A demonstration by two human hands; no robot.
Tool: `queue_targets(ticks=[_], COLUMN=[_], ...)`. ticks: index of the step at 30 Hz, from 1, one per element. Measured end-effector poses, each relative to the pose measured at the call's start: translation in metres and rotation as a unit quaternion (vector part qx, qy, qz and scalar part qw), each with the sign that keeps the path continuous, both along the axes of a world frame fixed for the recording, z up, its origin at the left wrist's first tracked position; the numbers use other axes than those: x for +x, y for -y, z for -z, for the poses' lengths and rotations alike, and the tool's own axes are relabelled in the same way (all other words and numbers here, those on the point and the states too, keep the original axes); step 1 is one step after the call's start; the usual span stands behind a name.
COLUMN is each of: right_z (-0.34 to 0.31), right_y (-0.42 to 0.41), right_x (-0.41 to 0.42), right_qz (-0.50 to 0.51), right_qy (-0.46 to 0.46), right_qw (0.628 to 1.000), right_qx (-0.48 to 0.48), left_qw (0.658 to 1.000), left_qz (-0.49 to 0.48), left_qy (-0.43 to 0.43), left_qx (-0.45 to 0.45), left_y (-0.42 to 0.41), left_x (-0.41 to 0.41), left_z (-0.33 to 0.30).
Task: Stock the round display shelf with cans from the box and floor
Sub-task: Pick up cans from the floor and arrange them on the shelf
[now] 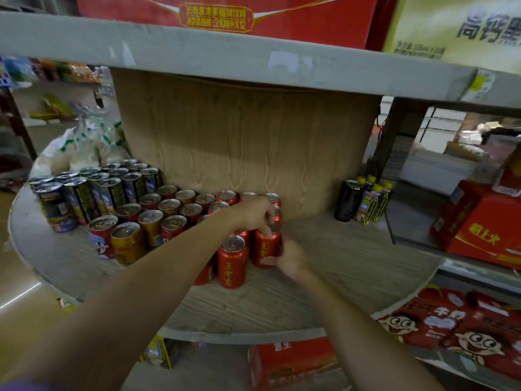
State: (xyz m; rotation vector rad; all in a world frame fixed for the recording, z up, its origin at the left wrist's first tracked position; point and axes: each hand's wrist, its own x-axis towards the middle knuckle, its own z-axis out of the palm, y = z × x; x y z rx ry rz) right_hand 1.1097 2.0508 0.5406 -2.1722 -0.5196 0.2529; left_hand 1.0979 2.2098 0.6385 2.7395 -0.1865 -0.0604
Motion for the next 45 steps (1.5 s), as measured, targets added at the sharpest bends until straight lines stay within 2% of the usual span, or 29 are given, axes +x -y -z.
queue_targets(ticks=[7,12,15,19,22,28,34,40,45], right_z=[-0.002,-0.002,0.002,0.0,-0.005,0.007,0.054,0.146,0.248], right_y=[-0.013,-0.009,-0.007,0.018,0.065,0.196,0.333,0.433,0.486], right_x=[0.014,0.008,0.005,0.005,0.005,-0.02,-0.089,-0.181,-0.244], right_qz=[0.02,0.032,0.029,0.061,0.111,0.235,0.344,0.416,0.438], right_qy=[0.047,0.049,0.05,0.057,0.094,0.097,-0.009,-0.111,-0.206], right_qw=[0.995,0.998,0.998,0.995,0.987,0.962,0.923,0.886,0.862], right_qx=[-0.081,-0.035,-0.04,-0.047,-0.061,-0.103,-0.171,-0.172,-0.149], left_qw=[0.999,1.0,0.999,0.996,0.99,0.98,0.951,0.914,0.914], left_qz=[0.008,0.015,0.027,0.056,0.101,0.186,0.269,0.345,0.303], left_qy=[-0.02,-0.018,-0.034,0.073,0.076,0.022,-0.066,-0.199,-0.266], left_qx=[-0.039,-0.008,0.018,-0.022,-0.057,-0.066,-0.137,-0.075,-0.046], left_y=[-0.01,0.001,0.008,0.037,0.077,0.178,0.309,0.426,0.489], left_x=[0.01,0.008,0.006,0.011,0.016,0.032,0.005,-0.053,-0.108], left_z=[0.003,-0.003,-0.009,-0.014,-0.003,0.055,0.133,0.248,0.342])
